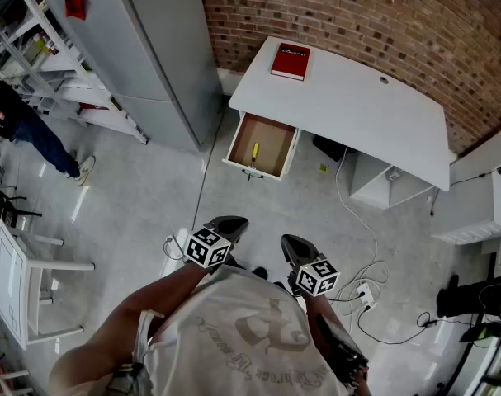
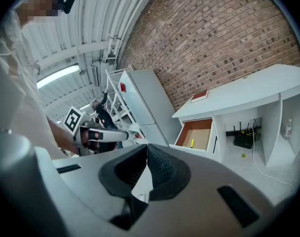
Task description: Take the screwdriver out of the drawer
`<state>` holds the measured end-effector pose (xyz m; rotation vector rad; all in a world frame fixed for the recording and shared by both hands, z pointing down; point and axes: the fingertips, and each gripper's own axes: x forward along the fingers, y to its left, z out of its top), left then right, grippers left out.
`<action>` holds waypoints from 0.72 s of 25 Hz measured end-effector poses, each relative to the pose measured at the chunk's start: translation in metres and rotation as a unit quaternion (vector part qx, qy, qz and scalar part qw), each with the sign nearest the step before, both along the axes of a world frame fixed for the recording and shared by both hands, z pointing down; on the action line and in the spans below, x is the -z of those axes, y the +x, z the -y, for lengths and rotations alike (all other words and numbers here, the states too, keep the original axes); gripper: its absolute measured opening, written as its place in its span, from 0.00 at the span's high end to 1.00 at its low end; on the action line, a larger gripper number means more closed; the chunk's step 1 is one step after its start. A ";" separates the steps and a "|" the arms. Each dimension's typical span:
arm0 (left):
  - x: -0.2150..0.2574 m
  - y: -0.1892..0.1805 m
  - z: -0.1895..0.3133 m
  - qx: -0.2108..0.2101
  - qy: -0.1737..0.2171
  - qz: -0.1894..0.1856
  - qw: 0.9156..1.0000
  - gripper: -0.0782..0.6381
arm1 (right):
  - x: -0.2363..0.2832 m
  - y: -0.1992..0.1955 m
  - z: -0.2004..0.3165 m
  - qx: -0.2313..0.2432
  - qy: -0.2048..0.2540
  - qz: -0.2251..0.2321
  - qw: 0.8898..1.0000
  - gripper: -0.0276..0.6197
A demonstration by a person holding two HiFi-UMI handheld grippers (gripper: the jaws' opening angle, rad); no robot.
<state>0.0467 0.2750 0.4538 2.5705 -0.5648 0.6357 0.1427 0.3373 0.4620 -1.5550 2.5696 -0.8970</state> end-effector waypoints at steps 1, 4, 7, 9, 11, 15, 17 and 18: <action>0.002 0.001 -0.003 0.001 0.001 -0.003 1.000 0.87 | 0.001 0.001 -0.002 0.002 0.001 -0.002 1.000 0.95; 0.008 0.003 -0.008 0.002 0.006 -0.010 1.000 0.87 | 0.003 0.003 -0.004 0.005 0.003 -0.007 1.000 0.95; 0.010 -0.003 -0.010 0.009 0.010 -0.014 1.000 0.87 | 0.004 0.003 -0.004 0.006 0.004 -0.011 1.000 0.95; 0.010 -0.011 -0.009 0.018 0.011 -0.016 1.000 0.87 | 0.005 0.001 -0.002 0.008 0.007 -0.012 1.000 0.95; 0.012 -0.018 -0.006 0.028 0.013 -0.018 0.999 0.87 | 0.008 -0.002 0.001 0.010 0.010 -0.013 1.000 0.95; 0.016 -0.027 -0.001 0.046 0.018 -0.025 0.998 0.87 | 0.014 -0.011 0.004 0.023 0.015 -0.016 1.000 0.95; 0.017 -0.029 0.001 0.052 0.021 -0.028 0.998 0.87 | 0.016 -0.012 0.006 0.026 0.016 -0.017 0.999 0.95; 0.019 -0.029 0.002 0.054 0.022 -0.030 0.998 0.87 | 0.016 -0.012 0.007 0.027 0.015 -0.017 0.999 0.95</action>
